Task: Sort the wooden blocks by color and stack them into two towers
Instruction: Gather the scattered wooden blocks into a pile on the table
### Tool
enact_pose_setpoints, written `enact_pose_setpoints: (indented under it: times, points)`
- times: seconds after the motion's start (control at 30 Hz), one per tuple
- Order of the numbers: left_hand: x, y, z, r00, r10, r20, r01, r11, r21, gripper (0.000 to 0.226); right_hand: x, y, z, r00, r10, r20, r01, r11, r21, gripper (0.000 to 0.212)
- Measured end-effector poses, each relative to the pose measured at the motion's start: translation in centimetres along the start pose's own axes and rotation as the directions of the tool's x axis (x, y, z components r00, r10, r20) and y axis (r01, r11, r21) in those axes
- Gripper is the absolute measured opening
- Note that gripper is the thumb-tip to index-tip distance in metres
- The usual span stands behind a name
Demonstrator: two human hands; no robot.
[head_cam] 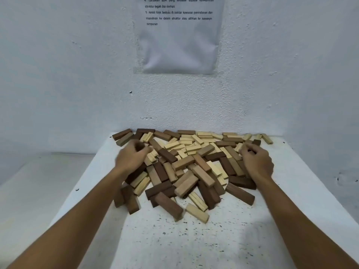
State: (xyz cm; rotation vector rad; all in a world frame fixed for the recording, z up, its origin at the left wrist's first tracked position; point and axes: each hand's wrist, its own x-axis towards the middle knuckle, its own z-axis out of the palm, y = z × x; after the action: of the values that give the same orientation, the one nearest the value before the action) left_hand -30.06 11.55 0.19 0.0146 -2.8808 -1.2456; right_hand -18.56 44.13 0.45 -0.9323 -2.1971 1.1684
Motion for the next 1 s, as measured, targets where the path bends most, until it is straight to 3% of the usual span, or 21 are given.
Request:
enact_pose_setpoints:
  times: [0.1,0.2,0.27,0.33,0.4,0.5,0.57,0.6,0.67,0.73,0.8,0.87,1.0]
  points:
    - [-1.1,2.7,0.9,0.995,0.082,0.064,-0.075,0.99,-0.117,0.033,-0.4,-1.7,0.9,1.0,-0.001,-0.005,0.002,0.98,0.199,0.026]
    - [-1.9,5.1,1.8,0.975,0.205,0.084,-0.196,0.975,-0.106,0.035,-1.3,-3.4,2.1,0.987,-0.105,0.122,0.076,0.971,0.225,0.023]
    - [-2.3,6.0,2.8,0.934,0.283,0.218,-0.244,0.951,-0.189,0.035,-2.2,-4.4,3.0,0.932,-0.228,0.283,0.175,0.964,0.201,0.026]
    - [-3.5,6.6,3.5,0.846,0.393,0.359,-0.336,0.918,-0.212,0.025,-2.8,-5.2,3.7,0.82,-0.354,0.451,0.3,0.935,0.189,0.026]
    - [-4.3,6.5,3.6,0.8,0.492,0.343,-0.469,0.87,-0.154,0.036,-3.1,-5.5,3.6,0.742,-0.43,0.514,0.378,0.902,0.21,0.021]
    - [-5.5,4.5,0.7,0.804,0.553,0.216,-0.545,0.832,-0.102,0.052,-2.9,-4.6,1.0,0.811,-0.436,0.39,0.356,0.897,0.264,0.022]
    - [-5.9,0.8,-2.6,0.842,0.522,0.137,-0.53,0.847,0.028,0.066,-2.4,-2.3,-1.5,0.874,-0.389,0.29,0.357,0.92,0.158,0.025]
    - [-6.2,-1.2,-4.1,0.864,0.486,0.127,-0.5,0.856,0.127,0.077,-2.4,-1.1,-2.7,0.894,-0.349,0.279,0.355,0.934,0.032,0.038]
    - [-7.5,-4.4,-6.1,0.899,0.373,0.228,-0.424,0.871,0.248,0.098,-3.4,1.1,-4.4,0.895,-0.23,0.382,0.351,0.893,-0.283,0.082]
    - [-9.0,-5.5,-5.8,0.873,0.291,0.391,-0.416,0.863,0.287,0.108,-5.6,1.8,-4.2,0.851,-0.127,0.51,0.389,0.805,-0.448,0.1]
    - [-9.9,-4.5,-4.1,0.839,0.314,0.443,-0.489,0.793,0.363,0.111,-7.9,1.1,-2.5,0.822,-0.141,0.552,0.438,0.776,-0.453,0.097]
    - [-9.9,-2.7,-1.8,0.833,0.355,0.424,-0.529,0.736,0.422,0.114,-9.3,0.2,-0.5,0.836,-0.255,0.486,0.457,0.814,-0.358,0.087]
    - [-8.9,1.1,1.4,0.828,0.378,0.414,-0.519,0.796,0.312,0.11,-9.2,-1.6,3.1,0.784,-0.541,0.303,0.587,0.805,-0.082,0.037]
